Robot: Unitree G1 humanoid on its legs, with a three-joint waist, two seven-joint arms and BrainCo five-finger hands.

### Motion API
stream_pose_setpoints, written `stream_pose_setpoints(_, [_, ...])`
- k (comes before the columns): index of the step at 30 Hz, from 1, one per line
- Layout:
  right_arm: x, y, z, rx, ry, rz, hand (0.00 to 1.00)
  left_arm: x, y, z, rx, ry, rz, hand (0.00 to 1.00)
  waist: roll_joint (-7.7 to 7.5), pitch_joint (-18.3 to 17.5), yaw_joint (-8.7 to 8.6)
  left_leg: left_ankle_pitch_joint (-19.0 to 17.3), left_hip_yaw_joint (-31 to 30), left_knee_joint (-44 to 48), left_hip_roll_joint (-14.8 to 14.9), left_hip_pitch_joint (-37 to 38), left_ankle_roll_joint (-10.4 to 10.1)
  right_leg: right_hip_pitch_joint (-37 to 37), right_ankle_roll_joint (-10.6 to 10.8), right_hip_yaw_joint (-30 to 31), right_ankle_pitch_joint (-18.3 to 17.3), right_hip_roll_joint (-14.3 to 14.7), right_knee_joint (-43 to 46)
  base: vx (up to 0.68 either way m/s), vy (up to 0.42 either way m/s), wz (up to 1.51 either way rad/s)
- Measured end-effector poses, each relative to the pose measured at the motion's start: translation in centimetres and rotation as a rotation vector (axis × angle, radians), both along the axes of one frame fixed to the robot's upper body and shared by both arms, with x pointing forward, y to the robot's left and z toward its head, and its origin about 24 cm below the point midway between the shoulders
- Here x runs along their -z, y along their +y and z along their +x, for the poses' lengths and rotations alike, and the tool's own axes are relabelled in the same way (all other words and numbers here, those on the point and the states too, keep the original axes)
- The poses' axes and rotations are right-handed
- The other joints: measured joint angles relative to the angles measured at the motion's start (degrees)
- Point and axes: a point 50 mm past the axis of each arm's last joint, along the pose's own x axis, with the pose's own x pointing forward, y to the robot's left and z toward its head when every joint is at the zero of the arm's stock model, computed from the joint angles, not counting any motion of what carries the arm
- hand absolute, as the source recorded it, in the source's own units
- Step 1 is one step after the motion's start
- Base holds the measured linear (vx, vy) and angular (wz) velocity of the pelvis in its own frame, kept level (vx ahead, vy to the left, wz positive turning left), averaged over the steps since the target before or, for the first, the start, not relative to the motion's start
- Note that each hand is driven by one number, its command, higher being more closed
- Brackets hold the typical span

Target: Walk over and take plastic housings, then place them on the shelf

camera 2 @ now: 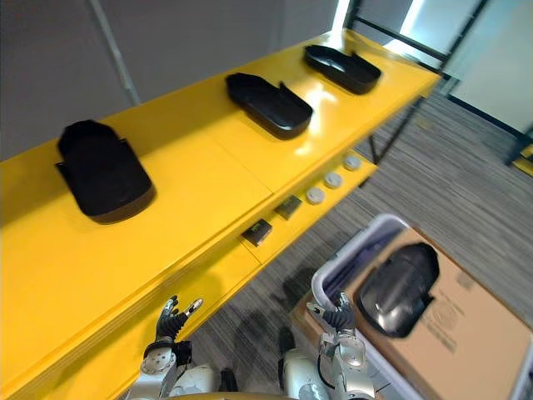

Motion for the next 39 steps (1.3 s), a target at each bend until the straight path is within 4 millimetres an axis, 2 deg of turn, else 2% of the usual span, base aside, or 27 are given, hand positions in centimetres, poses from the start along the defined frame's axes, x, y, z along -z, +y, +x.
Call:
stream_pose_setpoints(1, [0.0, 0.0, 0.0, -0.002, 0.003, -0.003, 0.00, 0.1, 0.1, -0.1, 0.000, 0.005, 0.004, 0.00, 0.42, 0.2, -0.10, 0.3, 1.3, -0.8, 0.2, 0.4, 0.2, 0.1, -0.3, -2.9, -1.1, -1.0, 2.8, -0.24, 0.092, -1.30])
stream_pose_setpoints(2, [0.0, -0.2, 0.0, -0.004, 0.004, -0.010, 0.00, 0.0, 0.3, -0.2, 0.003, 0.006, 0.011, 0.00, 0.06, -0.1, -0.06, 1.0, 3.7, -2.3, 0.4, 1.4, 0.1, 1.3, -0.8, -6.7, -3.6, -3.0, 7.5, -0.13, 0.058, -1.10])
stream_pose_setpoints(3, [0.2, -0.3, 0.0, -0.023, 0.018, -0.024, 0.00, 0.3, 0.6, -0.4, 0.000, 0.020, 0.016, 0.00, 1.05, 0.0, -0.30, 1.9, 6.3, -3.3, 1.0, 1.8, -0.1, 3.6, -0.9, -9.6, -5.7, -3.8, 8.3, -0.10, 0.034, -1.14])
stream_pose_setpoints(4, [0.4, -0.3, 0.2, -0.040, 0.027, -0.032, 0.00, 0.4, 0.8, -0.5, -0.002, 0.029, 0.019, 0.00, 1.21, -0.2, -0.26, 2.2, 7.8, -3.6, 1.6, 1.8, -0.2, 5.2, -1.1, -11.2, -6.6, -4.1, 7.7, -0.05, -0.013, -1.16])
stream_pose_setpoints(6, [0.8, -0.4, 0.9, -0.082, 0.062, -0.058, 0.00, 0.9, 1.7, -1.1, 0.002, 0.070, 0.043, 0.00, 0.69, -0.6, -0.11, 3.9, 10.0, -4.0, 1.7, 0.0, -1.1, 12.5, 0.1, -16.0, -6.5, -4.8, -4.0, -0.08, -0.074, -1.12])
stream_pose_setpoints(7, [0.8, -0.6, 1.2, -0.085, 0.066, -0.066, 0.00, 1.0, 2.0, -1.2, 0.003, 0.076, 0.050, 0.00, 0.18, -0.9, 0.02, 3.9, 9.7, -3.0, 1.8, -1.1, -1.2, 13.2, 1.9, -15.7, -6.3, -4.6, -7.6, -0.11, -0.166, -0.95])
stream_pose_setpoints(8, [0.6, -1.2, 1.8, -0.091, 0.068, -0.088, 0.00, 1.3, 1.9, -1.2, 0.005, 0.098, 0.044, 0.00, 2.03, 0.3, -0.12, 5.1, 6.9, -1.1, 3.3, -2.5, -2.0, 13.5, 0.6, -14.3, -3.5, -2.7, -10.3, -0.08, -0.222, -0.87])
stream_pose_setpoints(9, [0.6, -2.0, 1.7, -0.088, 0.077, -0.108, 0.00, 1.7, 1.4, -1.5, 0.006, 0.119, 0.025, 0.00, 3.28, 0.6, -0.10, 5.6, 5.0, -0.1, 3.9, -2.0, -2.4, 14.4, 0.1, -13.0, -2.6, -1.8, -11.1, -0.06, -0.183, -0.77])
stream_pose_setpoints(11, [0.9, -2.8, 0.8, -0.081, 0.101, -0.126, 0.00, 2.0, 0.8, -2.2, 0.005, 0.137, 0.006, 0.00, 4.68, 0.5, -0.25, 5.5, 3.6, 0.8, 4.9, -0.3, -2.6, 15.4, 0.0, -11.4, -2.6, -0.6, -11.4, -0.04, -0.159, -0.61])
stream_pose_setpoints(12, [1.2, -3.2, 0.2, -0.076, 0.118, -0.134, 0.00, 2.2, 0.5, -2.4, 0.003, 0.143, -0.006, 0.00, 4.95, 0.4, -0.26, 5.7, 3.6, 0.9, 5.6, 0.7, -2.9, 16.0, -0.2, -9.8, -2.5, 0.3, -12.1, -0.05, -0.139, -0.60])
stream_pose_setpoints(16, [1.3, -3.5, -0.3, -0.064, 0.131, -0.144, 0.00, 2.3, 0.3, -2.8, -0.005, 0.152, -0.020, 0.00, 5.37, 0.2, -0.35, 7.2, 1.4, 3.8, 6.9, 0.6, -5.0, 16.4, -1.6, -4.8, -1.7, 2.7, -13.9, -0.01, -0.128, -0.73])
stream_pose_setpoints(17, [1.4, -3.5, -0.5, -0.056, 0.136, -0.144, 0.00, 2.3, 0.3, -2.8, -0.007, 0.151, -0.024, 0.00, 5.20, 0.3, -0.35, 7.9, -1.3, 6.0, 6.8, -0.4, -5.2, 16.6, -2.0, -3.7, -1.3, 2.8, -14.1, 0.06, -0.053, -0.52])
stream_pose_setpoints(18, [1.6, -3.4, -0.8, -0.045, 0.144, -0.133, 0.00, 2.4, 0.2, -2.9, -0.008, 0.154, -0.030, 0.00, 4.32, 0.8, -0.26, 6.8, -6.1, 5.8, 4.8, -1.5, -5.7, 17.2, -2.4, -2.1, -0.9, 2.5, -14.7, 0.07, 0.002, -0.67])
stream_pose_setpoints(19, [1.5, -3.8, -0.7, -0.028, 0.141, -0.133, 0.00, 2.4, -0.1, -2.9, -0.014, 0.153, -0.041, 0.00, 4.27, 0.9, -0.12, 6.2, -10.4, 3.6, 2.4, -1.7, -6.2, 17.4, -3.0, -0.1, -0.9, 2.2, -15.3, 0.03, 0.050, -0.63])
stream_pose_setpoints(21, [1.4, -4.0, -0.6, -0.009, 0.135, -0.133, 0.00, 2.5, -0.2, -3.1, -0.016, 0.158, -0.045, 0.00, 4.57, 1.1, -0.01, 6.4, -15.7, -0.7, -0.4, -2.5, -6.4, 18.0, -2.7, 2.4, -0.5, 1.9, -16.0, 0.05, 0.167, -0.74])
stream_pose_setpoints(22, [1.4, -4.0, -0.7, 0.000, 0.138, -0.138, 0.00, 2.6, -0.2, -3.4, -0.018, 0.166, -0.046, 0.00, 5.33, 1.0, 0.18, 7.6, -17.8, -4.8, -1.0, -2.4, -7.7, 18.1, -1.8, 3.6, -0.5, 2.3, -15.8, 0.06, 0.197, -0.77])
stream_pose_setpoints(23, [1.4, -4.1, -0.7, 0.003, 0.139, -0.141, 0.00, 2.7, -0.2, -3.6, -0.019, 0.171, -0.047, 0.00, 6.09, 1.2, 0.14, 9.5, -17.9, -6.1, -0.7, -1.9, -6.5, 18.1, -0.9, 4.3, -0.6, 2.8, -15.8, 0.05, 0.192, -0.75])
stream_pose_setpoints(26, [2.2, -2.9, -1.9, 0.014, 0.165, -0.098, 0.00, 2.8, 0.6, -3.7, -0.013, 0.190, -0.027, 0.00, 4.87, 0.8, -0.22, 8.5, -15.1, -6.6, -1.9, -0.2, -4.6, 20.1, 1.1, 5.3, 0.5, 1.3, -18.7, 0.12, 0.216, -0.25])
stream_pose_setpoints(28, [2.4, -2.8, -2.4, 0.021, 0.179, -0.087, 0.00, 2.7, 0.8, -3.2, -0.008, 0.181, -0.021, 0.00, 4.21, 0.5, -0.15, 8.4, -14.4, -7.8, -3.0, 0.1, -4.5, 20.1, 1.8, 5.4, 0.9, 0.3, -19.7, 0.13, 0.146, -0.14])
stream_pose_setpoints(32, [2.2, -3.3, -2.3, 0.068, 0.158, -0.071, 0.00, 2.9, 0.9, -3.5, -0.010, 0.196, -0.019, 0.00, 4.38, 0.3, -0.29, 8.6, -13.2, -9.6, -4.1, 3.1, -4.3, 22.4, 2.5, 4.9, 2.4, -0.8, -22.7, 0.12, 0.062, -0.21])
stream_pose_setpoints(36, [0.9, -5.1, -2.1, 0.197, 0.075, -0.061, 0.00, 2.8, 0.8, -3.2, -0.008, 0.190, -0.020, 0.00, 4.36, 0.2, -0.37, 8.6, -13.4, -10.6, -4.1, 3.9, -4.2, 23.1, 2.5, 3.9, 2.8, -0.6, -23.8, 0.08, -0.018, -0.04])
stream_pose_setpoints(38, [-0.4, -7.0, -2.2, 0.300, 0.006, -0.068, 0.00, 2.8, 0.8, -3.3, -0.010, 0.193, -0.020, 0.00, 4.36, 0.2, -0.50, 9.2, -13.5, -12.0, -4.1, 4.3, -3.4, 23.3, 2.3, 3.8, 2.9, -0.6, -24.0, 0.05, -0.021, 0.00])
stream_pose_setpoints(39, [-1.3, -8.8, -2.6, 0.392, -0.031, -0.095, 0.00, 2.9, 0.9, -3.6, -0.013, 0.200, -0.020, 0.00, 4.32, 0.1, -0.54, 9.3, -13.6, -12.8, -4.1, 5.3, -3.4, 23.9, 2.3, 3.8, 2.9, -0.6, -24.0, 0.00, 0.000, 0.00])
